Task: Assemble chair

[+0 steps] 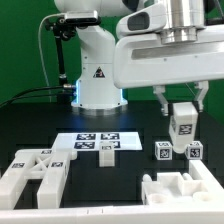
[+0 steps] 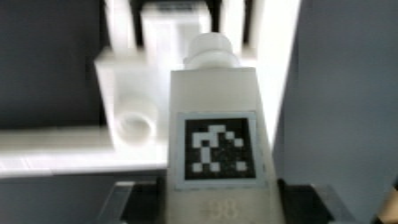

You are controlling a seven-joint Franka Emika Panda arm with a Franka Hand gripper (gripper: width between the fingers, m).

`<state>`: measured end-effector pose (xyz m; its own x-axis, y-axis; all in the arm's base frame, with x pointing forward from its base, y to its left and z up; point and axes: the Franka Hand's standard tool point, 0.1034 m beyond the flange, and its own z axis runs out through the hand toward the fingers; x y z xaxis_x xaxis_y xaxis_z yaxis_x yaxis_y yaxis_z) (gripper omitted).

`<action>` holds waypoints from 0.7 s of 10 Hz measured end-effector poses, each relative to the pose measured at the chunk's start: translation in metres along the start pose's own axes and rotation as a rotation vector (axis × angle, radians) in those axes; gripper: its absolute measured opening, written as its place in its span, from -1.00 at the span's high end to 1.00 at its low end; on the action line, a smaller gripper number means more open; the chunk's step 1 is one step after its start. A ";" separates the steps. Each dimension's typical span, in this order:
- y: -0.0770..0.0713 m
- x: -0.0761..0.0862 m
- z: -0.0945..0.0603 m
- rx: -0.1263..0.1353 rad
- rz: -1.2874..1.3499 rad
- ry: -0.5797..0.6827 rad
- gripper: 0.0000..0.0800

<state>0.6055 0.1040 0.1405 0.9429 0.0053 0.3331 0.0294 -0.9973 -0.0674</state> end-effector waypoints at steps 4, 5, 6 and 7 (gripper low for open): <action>0.000 0.014 0.010 0.002 -0.061 0.294 0.28; 0.000 0.013 0.012 0.002 -0.064 0.304 0.28; 0.000 0.014 0.012 0.001 -0.070 0.303 0.28; -0.003 0.018 0.016 0.001 -0.087 0.302 0.28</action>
Offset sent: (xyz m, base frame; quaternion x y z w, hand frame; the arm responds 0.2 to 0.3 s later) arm 0.0000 0.0000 0.0000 0.0000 0.1296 0.0000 0.9916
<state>0.6276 0.1082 0.1319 0.7955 0.0686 0.6020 0.1060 -0.9940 -0.0269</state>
